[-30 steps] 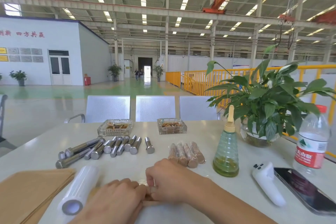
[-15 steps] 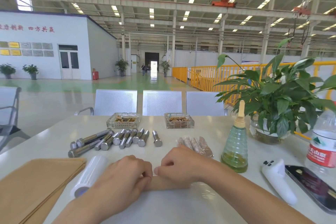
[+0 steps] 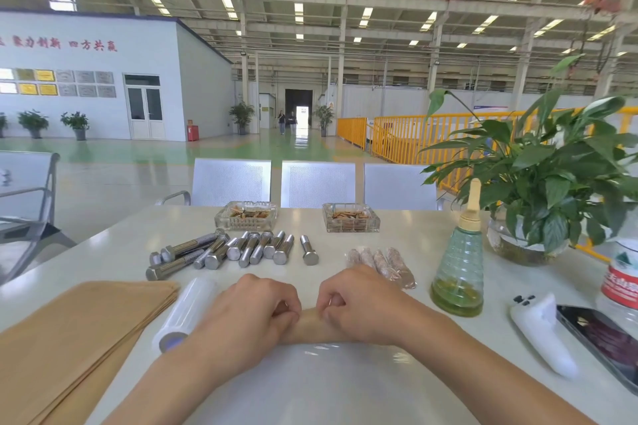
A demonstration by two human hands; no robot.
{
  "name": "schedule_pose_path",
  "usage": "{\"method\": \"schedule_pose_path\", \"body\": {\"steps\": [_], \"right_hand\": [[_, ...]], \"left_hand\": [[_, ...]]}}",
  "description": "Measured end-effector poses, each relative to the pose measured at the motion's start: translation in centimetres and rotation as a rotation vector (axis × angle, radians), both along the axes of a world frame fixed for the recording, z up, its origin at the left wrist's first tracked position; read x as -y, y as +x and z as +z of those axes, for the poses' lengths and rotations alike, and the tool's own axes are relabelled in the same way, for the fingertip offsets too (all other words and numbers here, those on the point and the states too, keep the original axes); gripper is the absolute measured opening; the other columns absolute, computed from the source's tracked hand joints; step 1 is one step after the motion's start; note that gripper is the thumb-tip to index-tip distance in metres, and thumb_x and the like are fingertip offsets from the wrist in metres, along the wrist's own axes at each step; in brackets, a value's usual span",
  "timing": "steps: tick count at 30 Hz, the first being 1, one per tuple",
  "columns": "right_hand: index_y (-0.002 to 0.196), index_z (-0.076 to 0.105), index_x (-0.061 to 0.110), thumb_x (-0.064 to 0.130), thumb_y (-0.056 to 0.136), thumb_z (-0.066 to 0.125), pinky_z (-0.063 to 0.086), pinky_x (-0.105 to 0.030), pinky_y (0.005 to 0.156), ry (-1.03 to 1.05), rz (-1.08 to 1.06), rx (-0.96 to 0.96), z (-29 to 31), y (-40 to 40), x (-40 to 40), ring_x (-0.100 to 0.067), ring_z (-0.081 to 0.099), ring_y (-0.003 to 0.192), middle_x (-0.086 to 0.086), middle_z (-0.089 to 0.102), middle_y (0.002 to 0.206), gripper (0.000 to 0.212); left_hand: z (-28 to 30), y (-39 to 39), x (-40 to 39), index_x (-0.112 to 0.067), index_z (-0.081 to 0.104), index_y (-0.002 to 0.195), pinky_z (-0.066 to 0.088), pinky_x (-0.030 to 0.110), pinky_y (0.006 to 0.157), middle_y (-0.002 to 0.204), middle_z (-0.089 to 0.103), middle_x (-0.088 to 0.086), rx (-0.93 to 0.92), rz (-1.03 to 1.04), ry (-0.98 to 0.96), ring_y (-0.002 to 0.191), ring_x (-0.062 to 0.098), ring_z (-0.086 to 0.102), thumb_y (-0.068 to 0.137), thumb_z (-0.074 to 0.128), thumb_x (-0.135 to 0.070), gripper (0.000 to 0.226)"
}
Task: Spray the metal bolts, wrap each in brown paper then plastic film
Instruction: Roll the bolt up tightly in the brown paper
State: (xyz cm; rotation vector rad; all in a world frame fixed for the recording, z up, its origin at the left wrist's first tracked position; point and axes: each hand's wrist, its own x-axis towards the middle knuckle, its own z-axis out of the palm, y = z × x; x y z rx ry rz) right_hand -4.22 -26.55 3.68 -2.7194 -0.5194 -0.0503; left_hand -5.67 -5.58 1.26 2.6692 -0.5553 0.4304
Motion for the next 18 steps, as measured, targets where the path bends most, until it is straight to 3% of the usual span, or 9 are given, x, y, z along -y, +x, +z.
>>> {"method": "schedule_pose_path", "body": {"steps": [5,8,12,18], "right_hand": [[0.099,0.072,0.033,0.018,0.091,0.053,0.039,-0.025,0.073,0.057,-0.036,0.076,-1.7,-0.1,-0.7,-0.015,0.057,0.103,0.003,0.067,0.1,0.025],[0.101,0.068,0.032,0.02,0.092,0.053,0.041,-0.028,0.075,0.069,-0.056,0.103,-2.3,-0.1,-0.8,-0.015,0.055,0.107,0.001,0.067,0.104,0.02],[0.101,0.06,0.038,0.027,0.094,0.052,0.043,-0.033,0.084,0.062,-0.083,0.112,-2.8,0.1,-0.6,-0.015,0.052,0.114,0.003,0.065,0.108,0.015],[0.103,0.057,0.038,0.027,0.092,0.053,0.039,-0.033,0.078,0.052,-0.131,0.122,-3.2,0.5,-0.7,-0.02,0.057,0.11,0.002,0.061,0.114,0.016]], "left_hand": [[0.1,0.6,0.0,-0.041,0.063,0.096,0.052,0.028,0.071,0.076,0.069,-0.018,-0.04,0.031,0.001,0.072,0.002,0.057,0.092,0.055,-0.024,0.02],[0.1,0.8,0.1,-0.038,0.063,0.1,0.05,0.028,0.069,0.074,0.065,-0.016,-0.043,0.03,0.066,0.07,0.005,0.053,0.093,0.05,-0.021,0.022],[0.4,0.9,0.2,-0.041,0.056,0.109,0.053,0.032,0.078,0.084,0.066,-0.016,-0.042,0.012,0.119,0.081,0.009,0.057,0.091,0.047,-0.019,0.03],[0.7,1.2,-0.2,-0.042,0.066,0.106,0.05,0.031,0.078,0.091,0.058,-0.016,-0.047,-0.057,0.198,0.087,0.008,0.056,0.091,0.049,-0.019,0.032]]}}
